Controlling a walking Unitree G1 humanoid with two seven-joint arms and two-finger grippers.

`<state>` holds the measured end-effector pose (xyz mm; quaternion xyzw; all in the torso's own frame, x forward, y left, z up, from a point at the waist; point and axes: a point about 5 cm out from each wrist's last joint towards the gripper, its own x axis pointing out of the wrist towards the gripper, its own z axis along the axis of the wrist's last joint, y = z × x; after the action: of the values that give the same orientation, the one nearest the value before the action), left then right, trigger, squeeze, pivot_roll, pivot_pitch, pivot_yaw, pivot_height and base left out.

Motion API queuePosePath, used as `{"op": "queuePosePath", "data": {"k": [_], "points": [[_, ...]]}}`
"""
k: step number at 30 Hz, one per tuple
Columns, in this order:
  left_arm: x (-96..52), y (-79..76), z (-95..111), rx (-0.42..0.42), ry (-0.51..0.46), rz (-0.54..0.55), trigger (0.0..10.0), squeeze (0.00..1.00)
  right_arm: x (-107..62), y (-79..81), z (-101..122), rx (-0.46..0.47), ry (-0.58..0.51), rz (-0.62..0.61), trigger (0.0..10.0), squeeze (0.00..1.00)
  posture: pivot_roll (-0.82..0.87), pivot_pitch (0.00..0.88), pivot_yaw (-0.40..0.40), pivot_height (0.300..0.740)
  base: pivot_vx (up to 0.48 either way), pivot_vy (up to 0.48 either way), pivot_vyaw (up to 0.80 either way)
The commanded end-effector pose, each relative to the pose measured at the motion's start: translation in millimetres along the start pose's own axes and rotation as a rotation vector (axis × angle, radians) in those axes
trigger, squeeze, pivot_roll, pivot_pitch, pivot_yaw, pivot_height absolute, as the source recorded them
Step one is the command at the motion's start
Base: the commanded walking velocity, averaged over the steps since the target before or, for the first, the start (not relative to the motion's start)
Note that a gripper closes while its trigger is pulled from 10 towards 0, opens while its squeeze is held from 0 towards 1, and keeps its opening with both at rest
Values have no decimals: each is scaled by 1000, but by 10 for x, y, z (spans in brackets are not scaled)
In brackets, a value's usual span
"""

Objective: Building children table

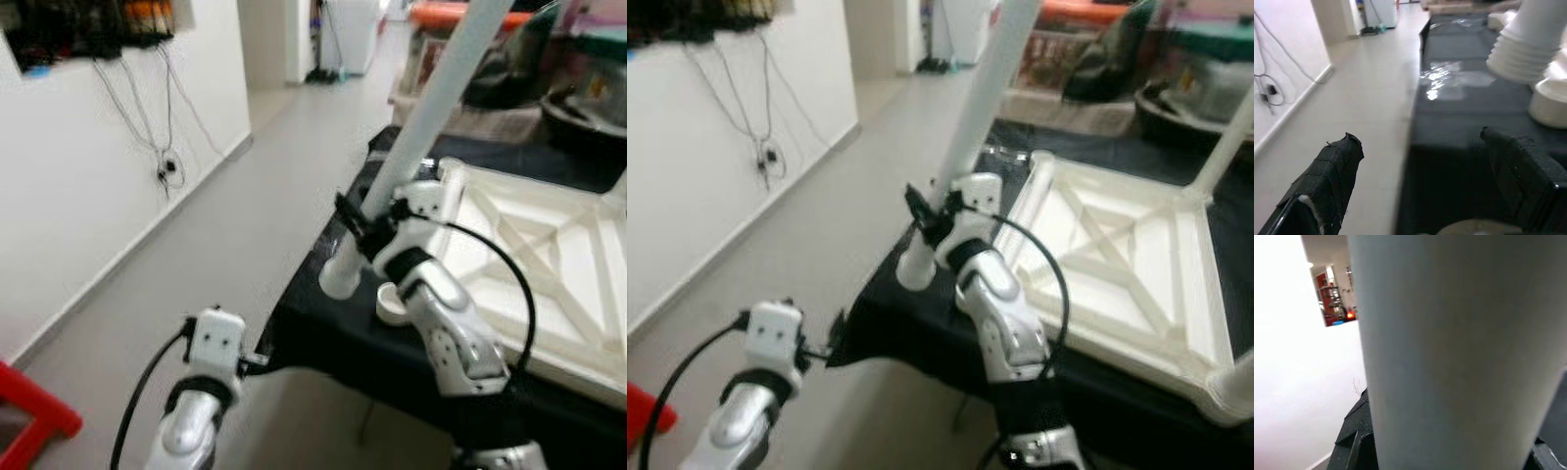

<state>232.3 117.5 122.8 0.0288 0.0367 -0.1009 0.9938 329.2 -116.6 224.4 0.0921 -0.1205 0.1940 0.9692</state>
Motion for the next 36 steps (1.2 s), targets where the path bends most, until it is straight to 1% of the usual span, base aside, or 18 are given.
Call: {"op": "queuePosePath", "data": {"k": [1,9,12,17,20,22,23,24,25,26,28,31,36], "points": [[-10,48,-33,12,18,10,10000,0,14,24,19,-1,-14,7,10000,0,55,59,-73,740,0,0,0],[-9,50,-32,7,14,9,10000,0,20,17,32,0,-21,4,10000,0,57,60,-75,740,0,0,0],[-8,59,-26,3,8,12,10000,0,41,-10,59,12,-37,-16,10000,0,56,62,-74,740,0,0,0],[0,56,5,-6,-13,14,10000,0,65,0,85,29,-50,-19,10000,0,59,61,-75,740,0,0,0],[6,57,78,3,-47,19,10000,0,87,44,115,52,-63,-4,10000,0,62,62,-77,740,0,0,-800],[19,85,171,6,-85,37,10000,0,91,70,148,53,-87,0,10000,0,61,61,-77,740,0,0,-488],[33,121,235,17,-109,62,10000,0,90,97,157,47,-91,13,10000,0,62,58,-78,740,0,0,0],[33,121,235,17,-109,62,10000,0,90,97,157,47,-91,13,10000,0,62,58,-78,740,0,0,0],[41,146,277,24,-125,79,10000,0,89,116,162,43,-92,22,10000,0,62,58,-78,740,0,0,0],[61,207,367,39,-162,116,10000,0,85,150,157,34,-91,40,10000,0,62,57,-78,740,0,0,0],[71,236,394,42,-173,131,10000,0,83,158,145,32,-88,43,10000,0,63,56,-78,740,0,0,0],[72,266,374,56,-169,147,10000,0,78,156,123,31,-83,41,10000,0,63,50,-77,740,0,-110,0],[61,280,310,36,-144,155,10000,0,75,146,109,28,-79,39,10000,0,61,46,-76,740,0,-349,0]]}}
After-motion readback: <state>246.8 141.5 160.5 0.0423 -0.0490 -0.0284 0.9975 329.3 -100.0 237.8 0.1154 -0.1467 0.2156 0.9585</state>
